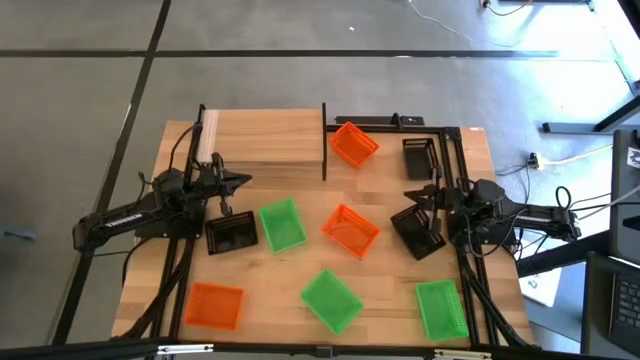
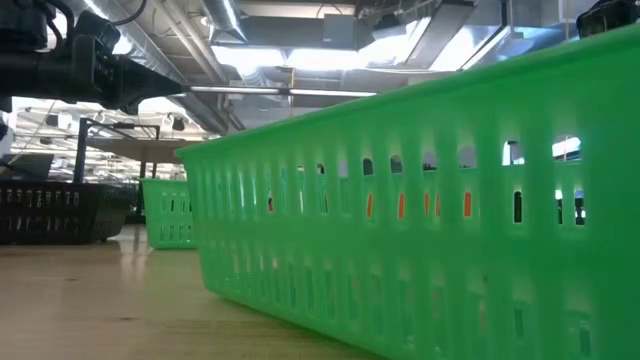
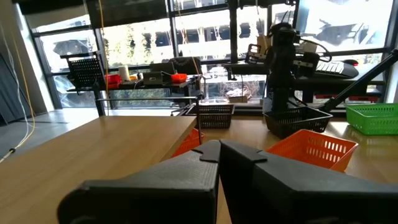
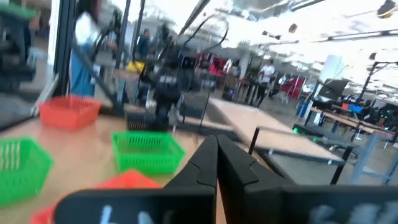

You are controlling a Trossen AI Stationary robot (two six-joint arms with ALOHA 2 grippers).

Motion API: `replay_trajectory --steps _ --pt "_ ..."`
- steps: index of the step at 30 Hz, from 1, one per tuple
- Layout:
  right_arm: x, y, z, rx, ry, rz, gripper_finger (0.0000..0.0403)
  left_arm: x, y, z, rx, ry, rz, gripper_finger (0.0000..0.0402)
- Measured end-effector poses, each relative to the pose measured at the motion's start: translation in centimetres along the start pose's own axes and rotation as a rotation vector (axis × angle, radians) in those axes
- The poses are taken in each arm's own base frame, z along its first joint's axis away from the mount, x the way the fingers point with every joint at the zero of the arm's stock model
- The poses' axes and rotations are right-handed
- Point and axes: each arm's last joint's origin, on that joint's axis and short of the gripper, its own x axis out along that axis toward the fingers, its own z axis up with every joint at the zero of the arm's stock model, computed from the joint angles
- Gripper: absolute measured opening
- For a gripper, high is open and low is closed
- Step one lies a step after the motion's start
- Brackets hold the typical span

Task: Stack baskets on shelf by color
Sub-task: Put the top right black bin on the shelf

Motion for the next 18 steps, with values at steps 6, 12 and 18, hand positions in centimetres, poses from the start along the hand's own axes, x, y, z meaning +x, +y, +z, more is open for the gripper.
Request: replay_trajectory --steps 6,12,18 --pt "-0.1 -0.4 1.5 0.107 -0.146 -0.071 0.0000 0.0 0.0 0.0 0.000 0.000 0.001 0.0000" --pt "-0.3 -0.5 2.3 0.208 -0.238 -0.043 0.0000 0.0 0.0 0.0 0.000 0.000 0.000 0.0000" --pt "-0.5 -0.8 3.2 0.333 -0.292 -0.053 0.0000 0.0 0.0 0.0 0.000 0.000 0.000 0.0000"
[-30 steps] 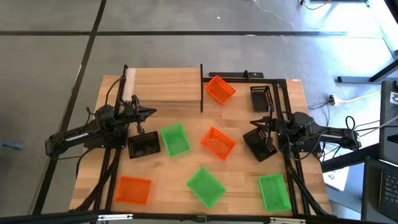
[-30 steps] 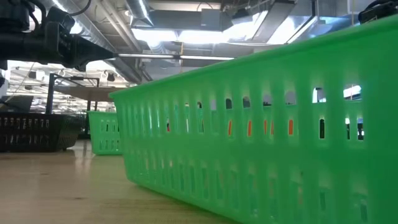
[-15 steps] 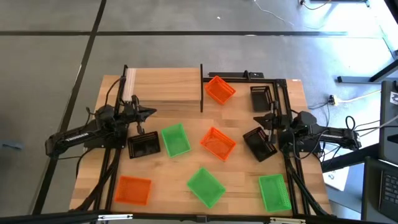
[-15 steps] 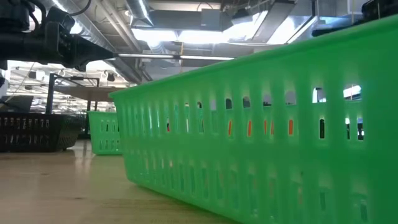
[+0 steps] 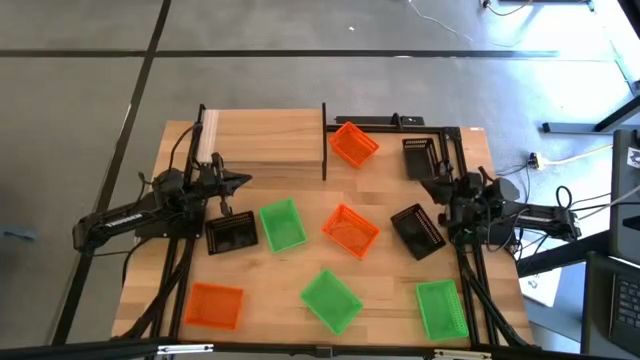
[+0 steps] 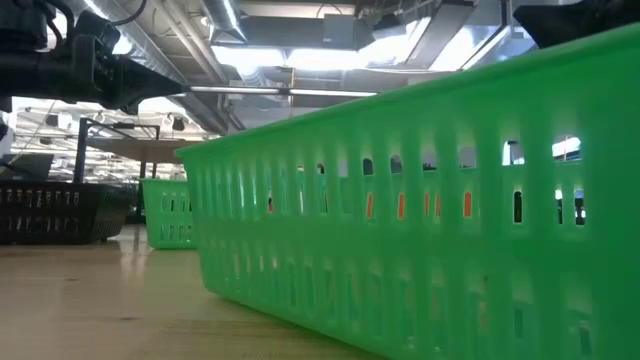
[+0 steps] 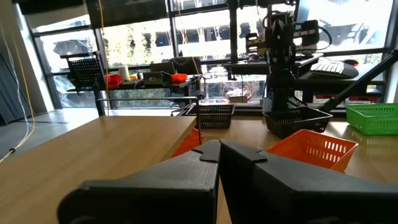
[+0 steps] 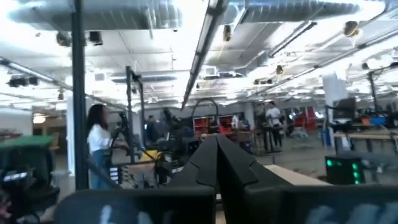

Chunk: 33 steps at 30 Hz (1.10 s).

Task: Stack baskets on shelf by color
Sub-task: Put the top right black bin on the shelf

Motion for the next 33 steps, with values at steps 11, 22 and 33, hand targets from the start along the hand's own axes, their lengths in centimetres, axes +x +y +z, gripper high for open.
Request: replay_trajectory --steps 11,22,33 --pt "3.9 0.3 6.2 -0.014 0.393 -0.252 0.0000 0.0 0.1 0.2 -0.004 -0.022 0.022 0.0000" --pt "11.6 -0.1 10.5 0.324 0.820 -0.735 0.0000 -0.1 0.1 1.2 -0.003 -0.054 0.024 0.0000" --pt "13.2 -2.5 9.2 0.513 1.274 -1.089 0.0000 -0.1 0.1 1.6 0.003 -0.066 0.020 0.0000"
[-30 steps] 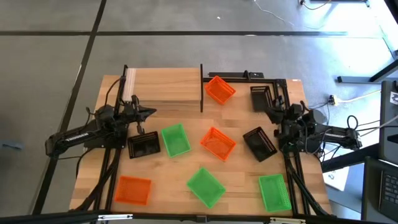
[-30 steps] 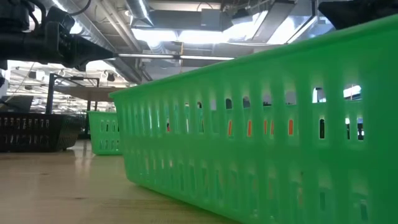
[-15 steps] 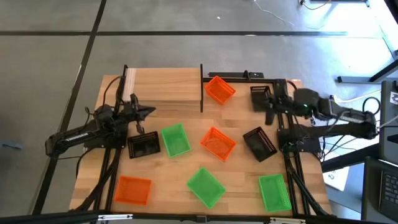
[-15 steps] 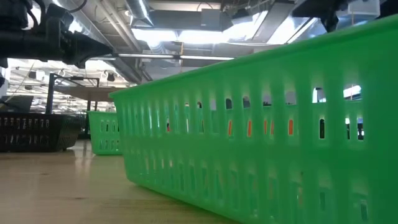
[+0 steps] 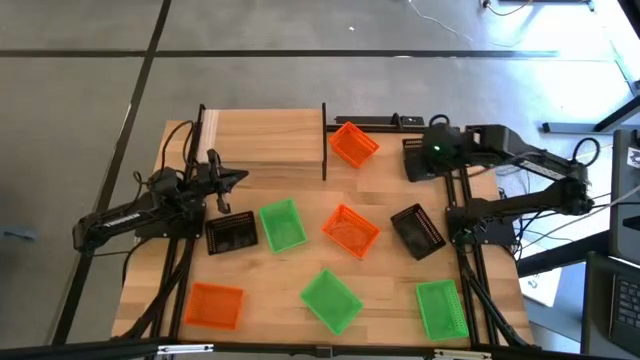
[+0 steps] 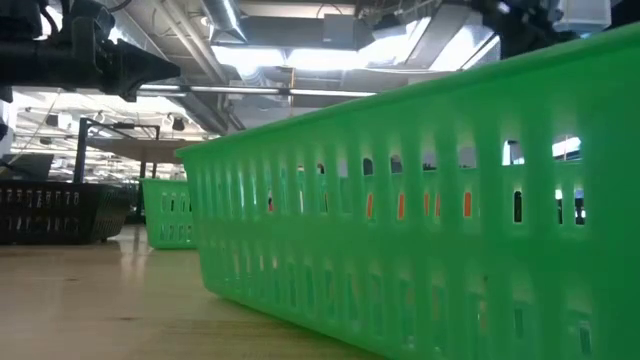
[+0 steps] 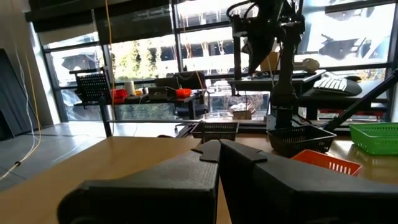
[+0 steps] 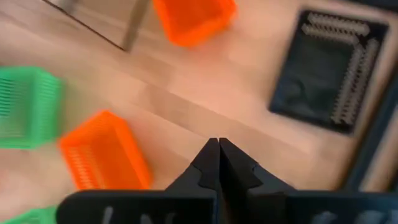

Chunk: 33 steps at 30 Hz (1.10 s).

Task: Stack baskets on shelf by color
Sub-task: Put the top right black bin on the shelf

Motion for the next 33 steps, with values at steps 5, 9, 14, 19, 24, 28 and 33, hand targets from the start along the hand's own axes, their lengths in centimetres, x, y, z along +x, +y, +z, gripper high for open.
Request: replay_trajectory --steps 5,9,14,19,24,28,33 --pt "2.1 0.0 1.2 -0.127 0.099 -0.041 0.0003 0.0 0.0 0.0 0.000 0.000 -0.002 0.0000" --pt "3.6 0.3 2.3 -0.164 0.117 -0.047 0.0012 0.0 -0.1 0.0 0.000 -0.002 -0.025 0.0000" --pt "5.2 0.2 3.5 -0.116 0.154 -0.074 0.0038 0.0 -0.1 0.0 0.000 -0.003 -0.050 0.0000" --pt "7.2 -0.1 4.8 -0.094 0.212 -0.117 0.0081 0.0 -0.1 0.0 -0.010 -0.003 -0.045 0.0000" --pt "9.3 -1.0 6.3 -0.064 0.255 -0.169 0.0105 0.0 -0.1 0.3 -0.107 -0.004 -0.033 0.0000" --pt "10.7 -1.7 7.2 -0.032 0.287 -0.202 0.0106 -0.1 0.1 2.5 -0.130 0.031 -0.032 0.0000" --pt "12.3 -2.3 8.0 -0.021 0.319 -0.226 0.0107 0.2 0.3 6.5 -0.148 0.116 -0.030 0.0000"
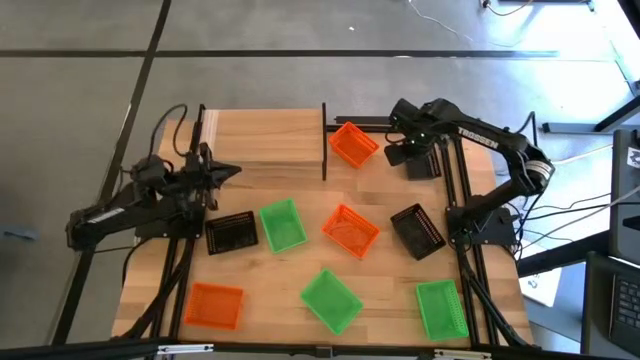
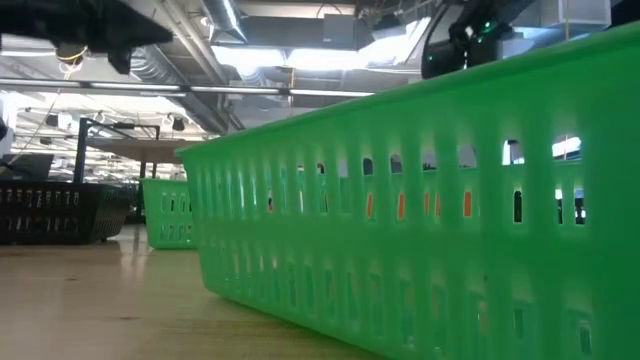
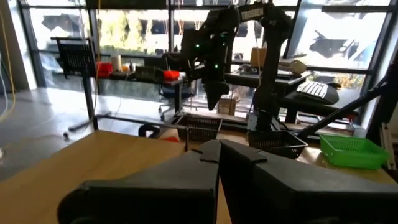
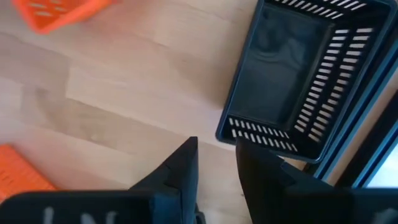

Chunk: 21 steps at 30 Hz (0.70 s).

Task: Stack baskets on shelf by color
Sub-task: Put the top right black bin on the shelf

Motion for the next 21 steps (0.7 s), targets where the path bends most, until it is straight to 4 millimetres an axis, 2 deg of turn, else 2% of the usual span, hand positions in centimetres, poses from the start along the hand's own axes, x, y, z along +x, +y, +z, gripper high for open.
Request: replay_trajectory --steps 6,15,21 --pt "2.6 -0.1 1.0 0.007 0.035 -0.022 0.0107 2.1 -0.1 3.4 -0.036 0.141 0.007 0.0000" --pt "5.8 -1.2 1.8 0.065 0.026 -0.079 0.0107 6.2 -0.2 6.8 -0.025 0.300 -0.021 0.0000" --pt "7.8 -1.5 2.2 0.085 0.017 -0.042 0.0107 8.2 -0.6 8.6 0.011 0.328 -0.060 0.0000"
